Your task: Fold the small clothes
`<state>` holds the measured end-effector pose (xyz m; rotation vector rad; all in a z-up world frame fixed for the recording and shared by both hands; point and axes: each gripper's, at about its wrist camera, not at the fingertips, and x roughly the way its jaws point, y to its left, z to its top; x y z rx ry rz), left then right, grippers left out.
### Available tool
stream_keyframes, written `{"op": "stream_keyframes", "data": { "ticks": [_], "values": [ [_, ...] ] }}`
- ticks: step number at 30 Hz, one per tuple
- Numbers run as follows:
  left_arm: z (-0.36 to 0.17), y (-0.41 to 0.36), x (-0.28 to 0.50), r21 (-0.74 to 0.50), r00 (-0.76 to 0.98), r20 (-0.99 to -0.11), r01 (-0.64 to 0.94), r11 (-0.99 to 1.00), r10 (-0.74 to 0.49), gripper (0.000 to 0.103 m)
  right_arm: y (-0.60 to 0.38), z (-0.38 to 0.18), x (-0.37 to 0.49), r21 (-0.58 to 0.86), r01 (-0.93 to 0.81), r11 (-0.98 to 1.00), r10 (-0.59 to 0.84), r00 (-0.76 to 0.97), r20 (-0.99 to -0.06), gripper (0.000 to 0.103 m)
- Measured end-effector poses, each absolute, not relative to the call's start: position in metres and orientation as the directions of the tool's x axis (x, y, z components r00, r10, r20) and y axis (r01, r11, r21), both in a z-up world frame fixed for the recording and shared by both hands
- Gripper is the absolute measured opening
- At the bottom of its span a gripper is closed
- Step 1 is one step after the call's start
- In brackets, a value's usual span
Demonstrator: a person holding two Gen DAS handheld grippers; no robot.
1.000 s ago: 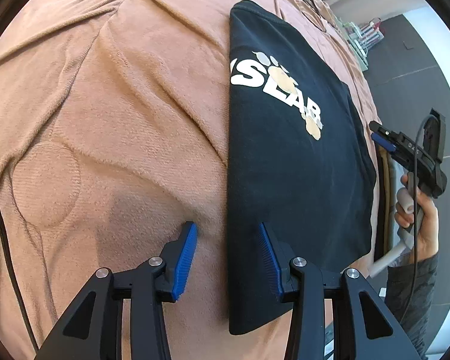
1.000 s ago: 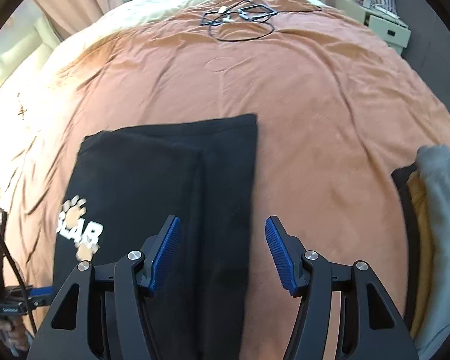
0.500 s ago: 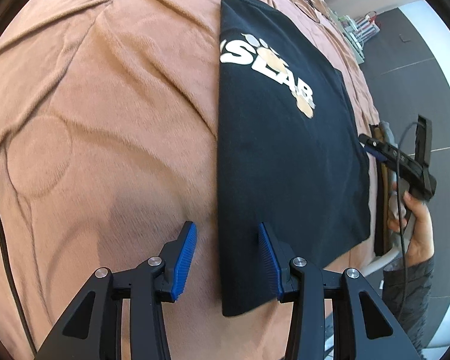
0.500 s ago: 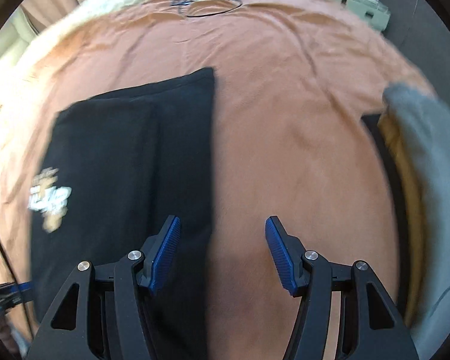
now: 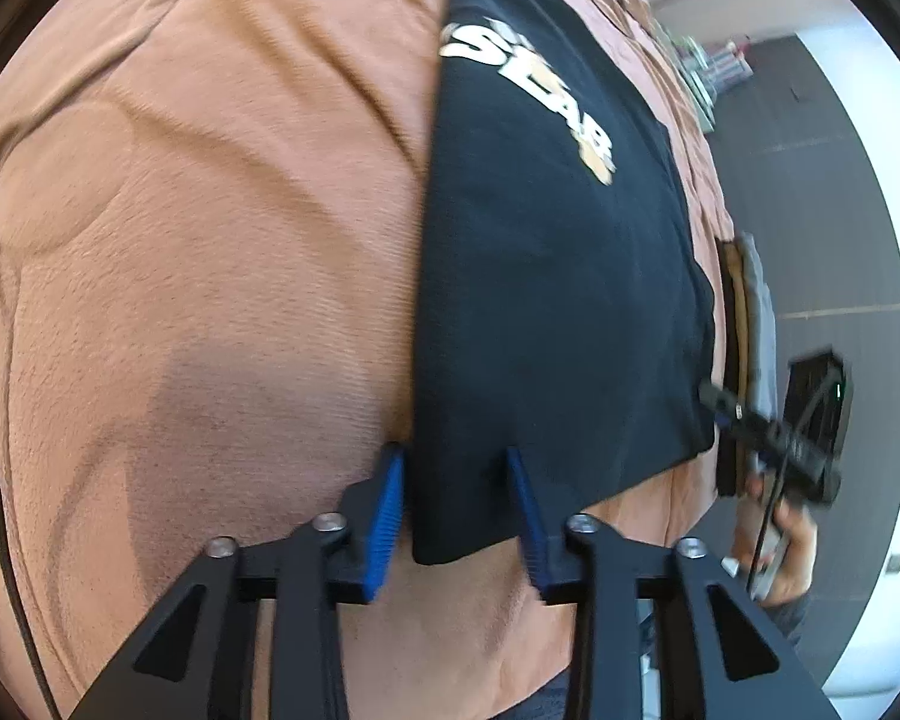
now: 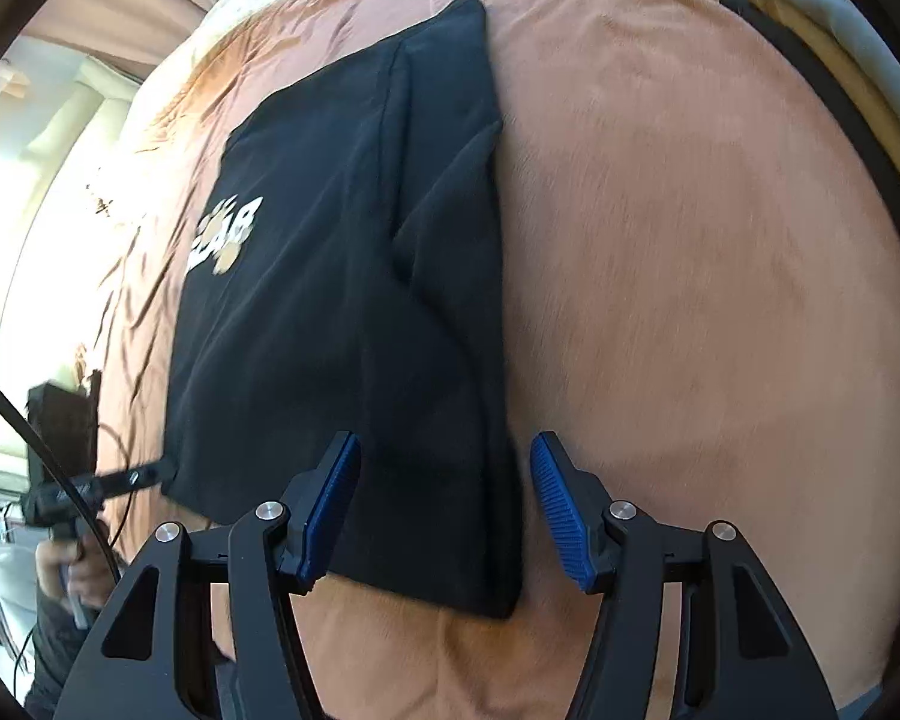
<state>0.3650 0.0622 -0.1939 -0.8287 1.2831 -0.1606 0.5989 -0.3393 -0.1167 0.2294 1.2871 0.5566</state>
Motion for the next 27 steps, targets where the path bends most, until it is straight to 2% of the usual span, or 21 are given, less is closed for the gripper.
{"op": "stream_keyframes", "data": {
  "ticks": [2, 3, 4, 5, 7, 15, 27],
  "values": [
    [-0.195, 0.065, 0.365, -0.631, 0.325, -0.774, -0.335, 0.700, -0.543, 0.022, -0.340, -0.120, 0.591, 0.462, -0.264, 0.846, 0.512, 0.164, -0.843, 0.030],
    [-0.195, 0.065, 0.365, -0.633, 0.331, -0.773, -0.334, 0.699, -0.542, 0.018, -0.342, -0.119, 0.583, 0.453, -0.256, 0.854, 0.501, 0.174, -0.848, 0.025],
    [-0.193, 0.065, 0.363, -0.634, 0.340, -0.771, -0.329, 0.700, -0.539, 0.013, -0.345, -0.117, 0.581, 0.448, -0.251, 0.858, 0.497, 0.184, -0.848, 0.013],
    [-0.190, 0.063, 0.362, -0.633, 0.348, -0.771, -0.322, 0.704, -0.534, 0.011, -0.349, -0.115, 0.580, 0.453, -0.245, 0.857, 0.501, 0.191, -0.844, 0.009],
    [-0.183, 0.061, 0.361, -0.636, 0.367, -0.766, -0.307, 0.708, -0.529, 0.008, -0.356, -0.109, 0.574, 0.481, -0.236, 0.845, 0.527, 0.207, -0.824, 0.007],
    [-0.151, 0.061, 0.353, -0.621, 0.378, -0.772, -0.280, 0.732, -0.511, 0.007, -0.357, -0.080, 0.540, 0.474, -0.312, 0.824, 0.548, 0.223, -0.806, 0.006],
    [-0.142, 0.061, 0.295, -0.575, 0.309, -0.807, -0.215, 0.789, -0.504, 0.007, -0.353, -0.100, 0.491, 0.529, -0.347, 0.774, 0.600, 0.136, -0.789, 0.006]
  ]
}}
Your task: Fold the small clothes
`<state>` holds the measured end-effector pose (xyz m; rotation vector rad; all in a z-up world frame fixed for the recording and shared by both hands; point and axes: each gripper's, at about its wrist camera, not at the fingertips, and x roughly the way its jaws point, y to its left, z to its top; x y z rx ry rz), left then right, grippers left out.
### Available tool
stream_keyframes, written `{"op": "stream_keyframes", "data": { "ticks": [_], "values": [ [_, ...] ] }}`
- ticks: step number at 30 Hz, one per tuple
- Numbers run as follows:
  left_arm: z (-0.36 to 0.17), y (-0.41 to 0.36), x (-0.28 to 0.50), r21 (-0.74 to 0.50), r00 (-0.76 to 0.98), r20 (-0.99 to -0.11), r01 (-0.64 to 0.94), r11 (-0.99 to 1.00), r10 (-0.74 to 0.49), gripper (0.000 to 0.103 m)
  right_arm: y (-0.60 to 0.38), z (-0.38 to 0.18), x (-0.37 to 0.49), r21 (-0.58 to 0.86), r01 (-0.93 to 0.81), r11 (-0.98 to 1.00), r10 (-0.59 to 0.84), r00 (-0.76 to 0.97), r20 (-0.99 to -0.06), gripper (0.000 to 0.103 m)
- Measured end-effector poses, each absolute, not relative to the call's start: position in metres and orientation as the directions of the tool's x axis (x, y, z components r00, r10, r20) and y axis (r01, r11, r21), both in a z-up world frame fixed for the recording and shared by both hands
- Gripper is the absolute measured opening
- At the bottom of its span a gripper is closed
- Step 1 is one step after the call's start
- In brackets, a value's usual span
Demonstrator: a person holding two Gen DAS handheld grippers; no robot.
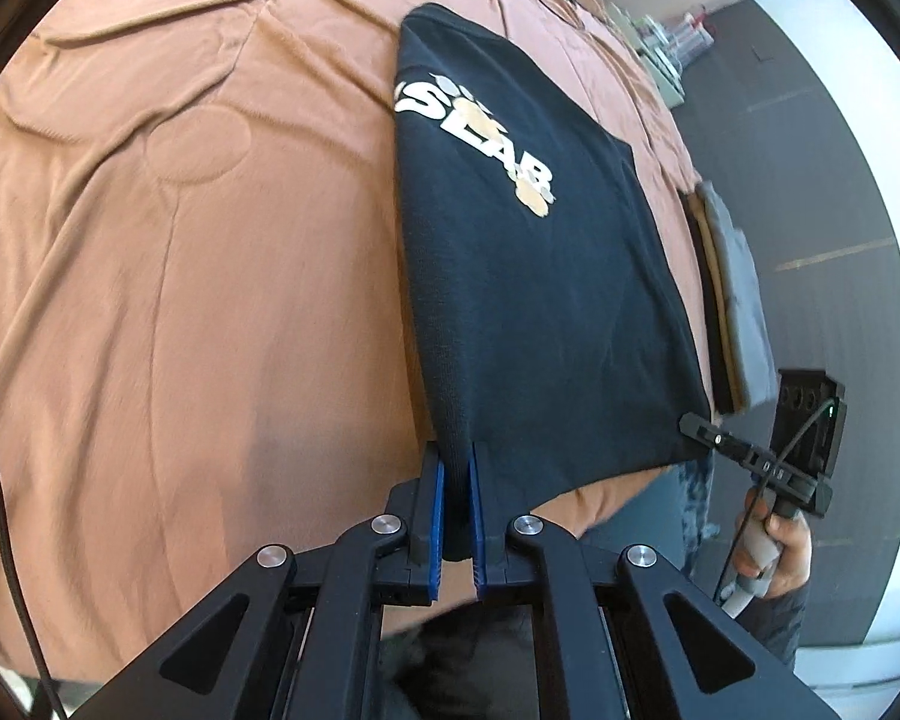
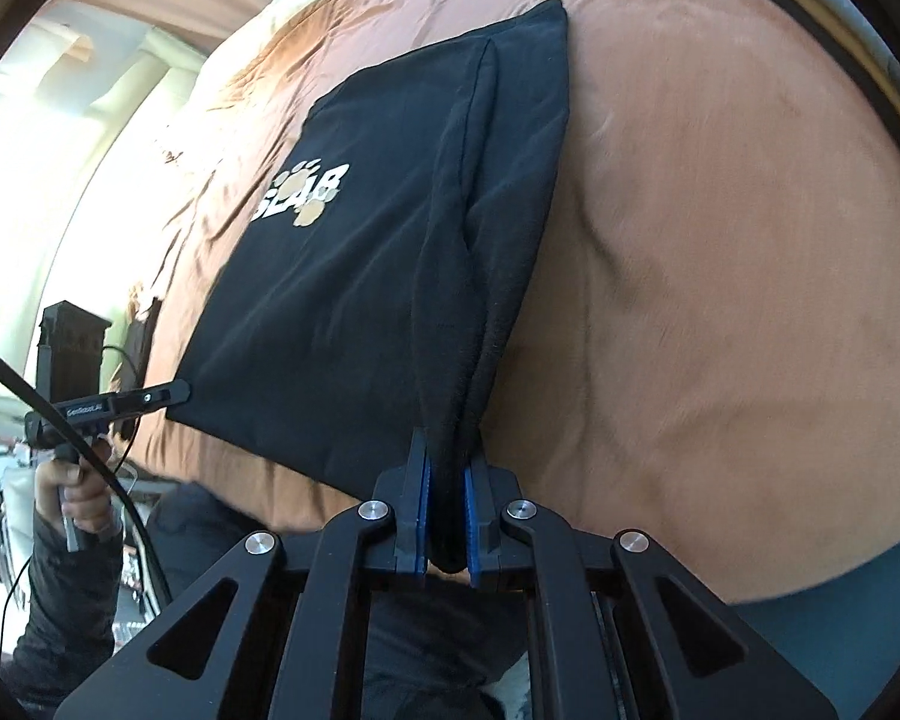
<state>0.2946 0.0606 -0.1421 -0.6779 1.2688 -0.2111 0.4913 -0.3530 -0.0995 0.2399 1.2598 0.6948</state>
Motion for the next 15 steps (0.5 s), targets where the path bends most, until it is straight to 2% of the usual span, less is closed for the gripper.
{"op": "stream_keyframes", "data": {
  "ticks": [3, 6, 8, 9, 10, 11, 12, 13, 15],
  "values": [
    [-0.143, 0.058, 0.285, -0.560, 0.269, -0.816, -0.151, 0.814, -0.512, 0.008, -0.357, -0.101, 0.489, 0.529, -0.376, 0.761, 0.607, 0.124, -0.785, 0.006],
    [-0.151, 0.060, 0.289, -0.556, 0.239, -0.824, -0.161, 0.815, -0.514, 0.009, -0.359, -0.105, 0.501, 0.524, -0.362, 0.771, 0.599, 0.132, -0.790, 0.007],
    [-0.157, 0.064, 0.295, -0.561, 0.238, -0.822, -0.193, 0.805, -0.517, 0.012, -0.359, -0.108, 0.511, 0.529, -0.338, 0.779, 0.596, 0.134, -0.792, 0.013],
    [-0.160, 0.067, 0.300, -0.567, 0.243, -0.819, -0.205, 0.798, -0.519, 0.023, -0.361, -0.109, 0.517, 0.529, -0.330, 0.782, 0.595, 0.143, -0.791, 0.015],
    [-0.161, 0.068, 0.303, -0.574, 0.252, -0.814, -0.210, 0.792, -0.523, 0.038, -0.361, -0.110, 0.521, 0.529, -0.324, 0.785, 0.594, 0.151, -0.790, 0.024],
    [-0.162, 0.071, 0.306, -0.580, 0.275, -0.808, -0.216, 0.785, -0.521, 0.046, -0.363, -0.111, 0.526, 0.531, -0.315, 0.787, 0.595, 0.157, -0.788, 0.040],
    [-0.160, 0.074, 0.308, -0.579, 0.297, -0.806, -0.221, 0.785, -0.512, 0.057, -0.366, -0.111, 0.532, 0.542, -0.306, 0.782, 0.605, 0.166, -0.779, 0.049],
    [-0.160, 0.076, 0.313, -0.576, 0.320, -0.806, -0.228, 0.785, -0.499, 0.059, -0.366, -0.112, 0.535, 0.551, -0.304, 0.777, 0.614, 0.173, -0.770, 0.055],
    [-0.163, 0.080, 0.320, -0.596, 0.333, -0.792, -0.237, 0.767, -0.513, 0.058, -0.367, -0.112, 0.545, 0.580, -0.298, 0.758, 0.641, 0.179, -0.746, 0.055]
  ]
}}
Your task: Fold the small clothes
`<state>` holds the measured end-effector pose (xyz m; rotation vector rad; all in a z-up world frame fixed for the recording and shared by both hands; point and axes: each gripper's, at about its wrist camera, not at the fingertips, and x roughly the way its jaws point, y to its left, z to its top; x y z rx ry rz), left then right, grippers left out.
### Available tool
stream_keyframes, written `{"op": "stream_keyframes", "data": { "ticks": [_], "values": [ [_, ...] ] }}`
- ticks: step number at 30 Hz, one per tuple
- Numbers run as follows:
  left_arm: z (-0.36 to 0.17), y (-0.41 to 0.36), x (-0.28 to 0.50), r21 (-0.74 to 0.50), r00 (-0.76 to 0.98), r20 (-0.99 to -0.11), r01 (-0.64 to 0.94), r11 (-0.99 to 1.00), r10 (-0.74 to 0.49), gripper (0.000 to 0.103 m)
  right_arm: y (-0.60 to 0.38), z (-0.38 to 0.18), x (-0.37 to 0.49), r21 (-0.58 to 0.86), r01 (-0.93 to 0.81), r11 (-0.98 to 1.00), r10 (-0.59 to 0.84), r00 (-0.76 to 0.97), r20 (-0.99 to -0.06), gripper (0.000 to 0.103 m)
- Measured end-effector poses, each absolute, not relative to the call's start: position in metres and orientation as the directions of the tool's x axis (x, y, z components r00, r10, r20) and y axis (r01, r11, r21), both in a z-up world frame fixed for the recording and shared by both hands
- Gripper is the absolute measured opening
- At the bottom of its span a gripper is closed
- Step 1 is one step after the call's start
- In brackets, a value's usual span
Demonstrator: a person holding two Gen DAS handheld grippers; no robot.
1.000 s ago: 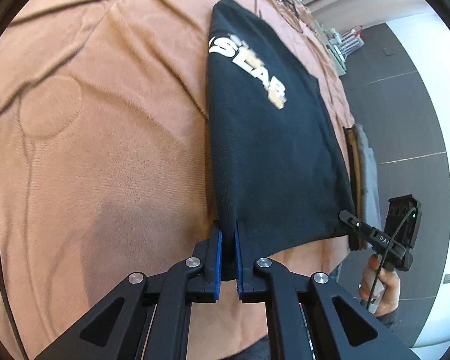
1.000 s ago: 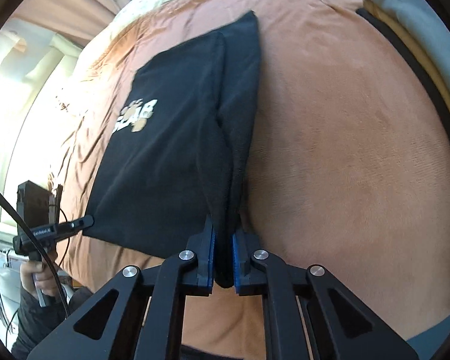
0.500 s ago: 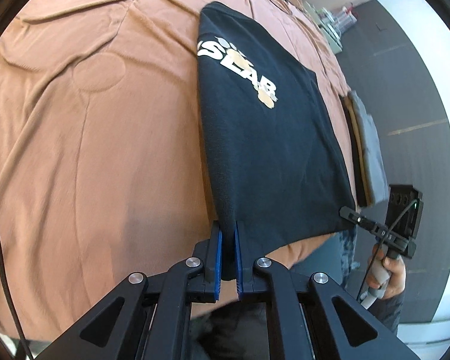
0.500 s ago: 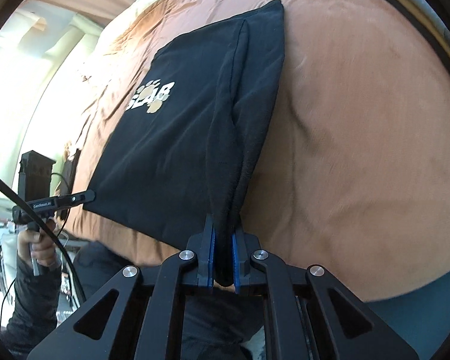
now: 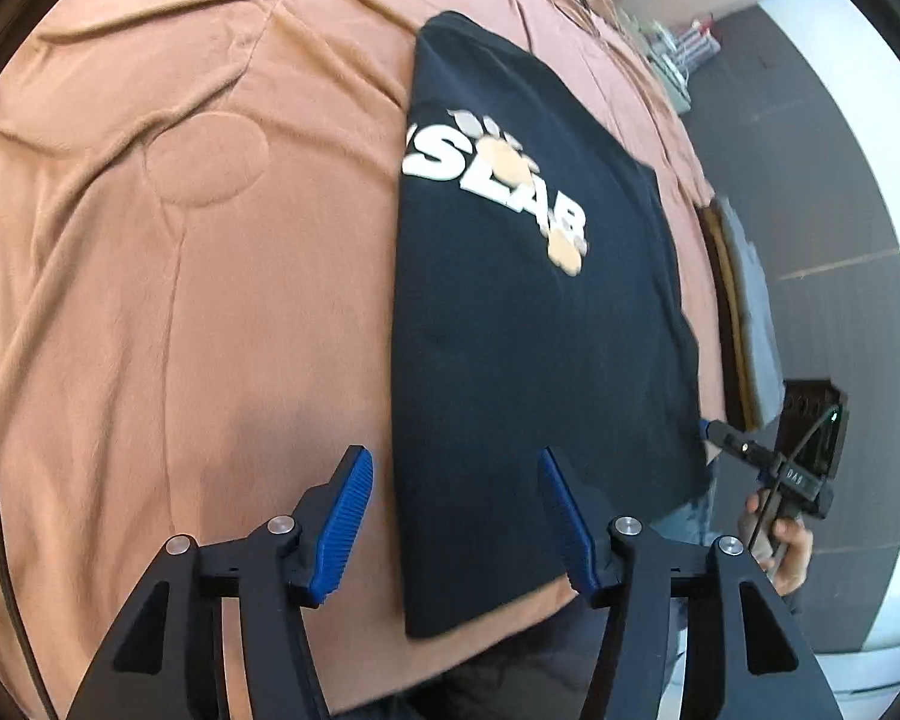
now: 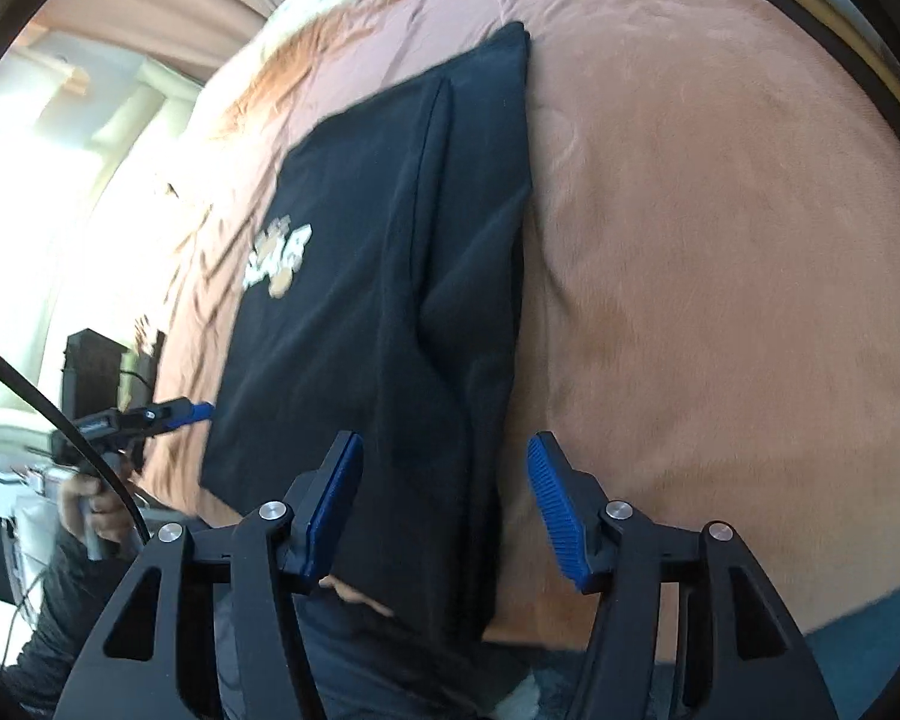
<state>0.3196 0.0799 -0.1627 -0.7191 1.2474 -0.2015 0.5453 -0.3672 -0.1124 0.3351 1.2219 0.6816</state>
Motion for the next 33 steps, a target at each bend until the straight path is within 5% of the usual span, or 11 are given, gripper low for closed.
{"op": "stream_keyframes", "data": {
  "ticks": [8, 28, 33],
  "values": [
    [-0.173, 0.085, 0.359, -0.604, 0.366, -0.782, -0.246, 0.758, -0.505, 0.058, -0.365, -0.123, 0.599, 0.613, -0.259, 0.747, 0.663, 0.226, -0.713, 0.055],
    [-0.194, 0.123, 0.446, -0.666, 0.454, -0.726, -0.274, 0.694, -0.517, 0.035, -0.321, -0.154, 0.679, 0.712, -0.295, 0.637, 0.770, 0.195, -0.608, 0.053],
    [-0.194, 0.126, 0.470, -0.647, 0.463, -0.737, -0.271, 0.712, -0.493, 0.033, -0.303, -0.158, 0.696, 0.676, -0.321, 0.663, 0.744, 0.184, -0.643, 0.039]
  ]
}}
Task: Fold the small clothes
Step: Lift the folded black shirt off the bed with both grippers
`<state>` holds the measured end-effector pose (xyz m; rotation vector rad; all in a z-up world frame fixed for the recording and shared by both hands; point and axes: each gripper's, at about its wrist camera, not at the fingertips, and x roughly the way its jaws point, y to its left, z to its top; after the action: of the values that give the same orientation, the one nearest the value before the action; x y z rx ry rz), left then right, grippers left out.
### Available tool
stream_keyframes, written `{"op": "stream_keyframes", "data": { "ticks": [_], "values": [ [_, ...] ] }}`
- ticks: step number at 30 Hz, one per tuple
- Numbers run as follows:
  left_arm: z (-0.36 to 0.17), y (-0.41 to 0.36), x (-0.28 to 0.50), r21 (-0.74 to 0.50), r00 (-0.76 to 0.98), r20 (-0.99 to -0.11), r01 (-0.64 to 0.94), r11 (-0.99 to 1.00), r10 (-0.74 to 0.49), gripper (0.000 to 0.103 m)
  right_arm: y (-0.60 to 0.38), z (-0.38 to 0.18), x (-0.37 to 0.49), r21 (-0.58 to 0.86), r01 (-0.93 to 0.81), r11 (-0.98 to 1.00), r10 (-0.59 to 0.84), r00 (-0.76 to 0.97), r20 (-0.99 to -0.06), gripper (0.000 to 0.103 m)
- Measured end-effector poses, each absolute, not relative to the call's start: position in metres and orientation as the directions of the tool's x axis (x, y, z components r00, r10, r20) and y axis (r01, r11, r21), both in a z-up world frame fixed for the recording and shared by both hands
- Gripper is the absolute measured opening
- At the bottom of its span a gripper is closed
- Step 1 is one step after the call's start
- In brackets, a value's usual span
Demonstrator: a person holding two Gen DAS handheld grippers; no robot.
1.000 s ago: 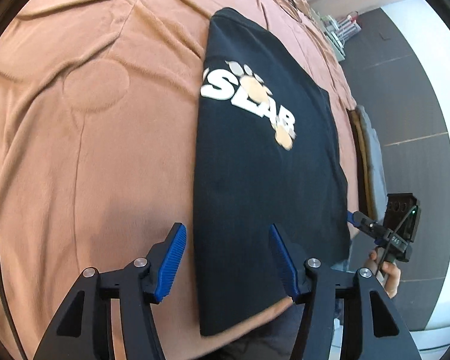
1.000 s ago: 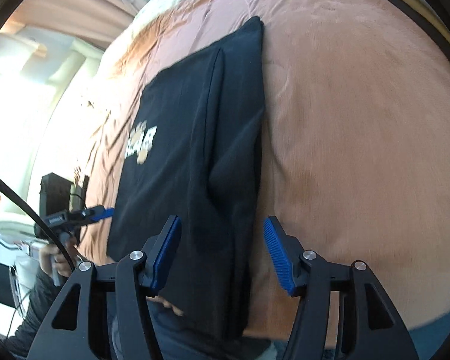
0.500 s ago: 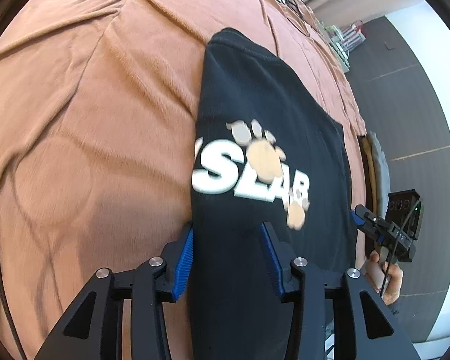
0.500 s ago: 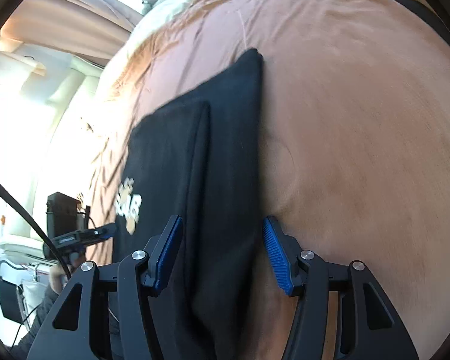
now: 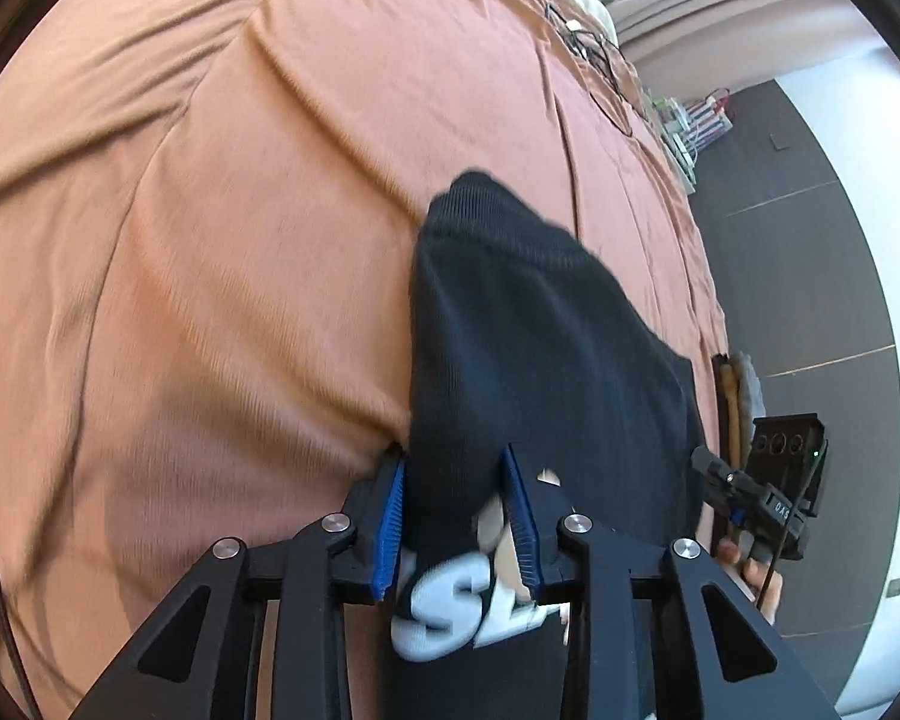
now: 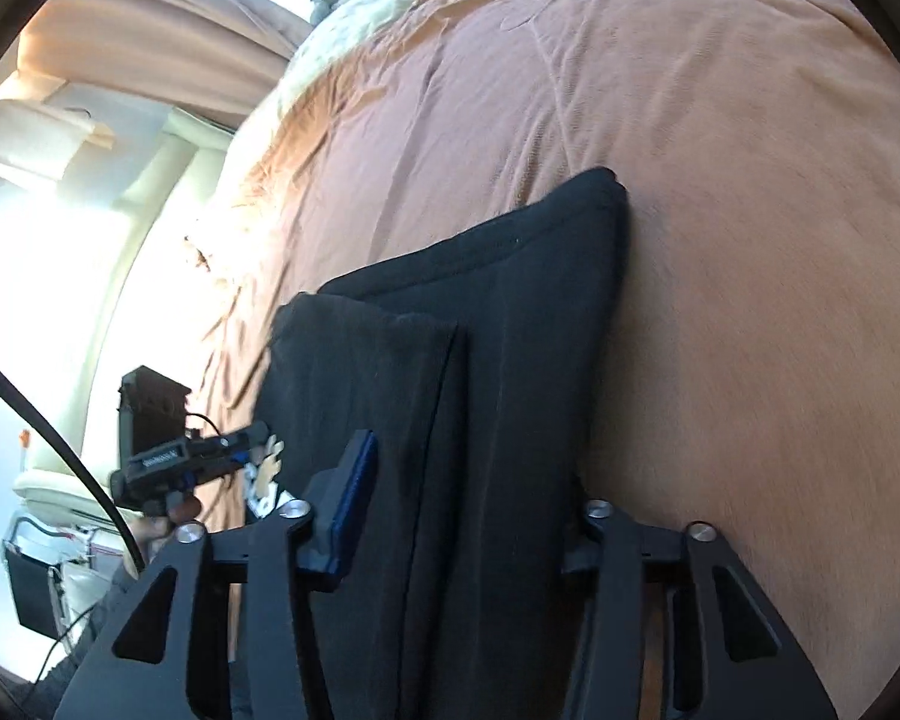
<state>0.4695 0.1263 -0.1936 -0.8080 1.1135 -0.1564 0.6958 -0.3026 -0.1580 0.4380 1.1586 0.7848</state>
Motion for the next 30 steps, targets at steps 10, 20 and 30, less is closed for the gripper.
{"op": "stream_keyframes", "data": {
  "ticks": [10, 20, 30],
  "values": [
    [-0.174, 0.118, 0.489, -0.582, 0.500, -0.764, -0.261, 0.770, -0.408, 0.007, -0.275, -0.114, 0.671, 0.510, -0.425, 0.748, 0.649, 0.308, -0.695, 0.011],
    [-0.099, 0.109, 0.449, -0.613, 0.584, -0.693, -0.169, 0.772, -0.422, 0.006, -0.284, -0.041, 0.591, 0.379, -0.506, 0.775, 0.608, 0.433, -0.665, 0.010],
    [-0.018, 0.077, 0.410, -0.615, 0.648, -0.622, -0.057, 0.787, -0.440, 0.006, -0.324, 0.023, 0.501, 0.315, -0.530, 0.787, 0.598, 0.532, -0.599, 0.010]
  ]
}}
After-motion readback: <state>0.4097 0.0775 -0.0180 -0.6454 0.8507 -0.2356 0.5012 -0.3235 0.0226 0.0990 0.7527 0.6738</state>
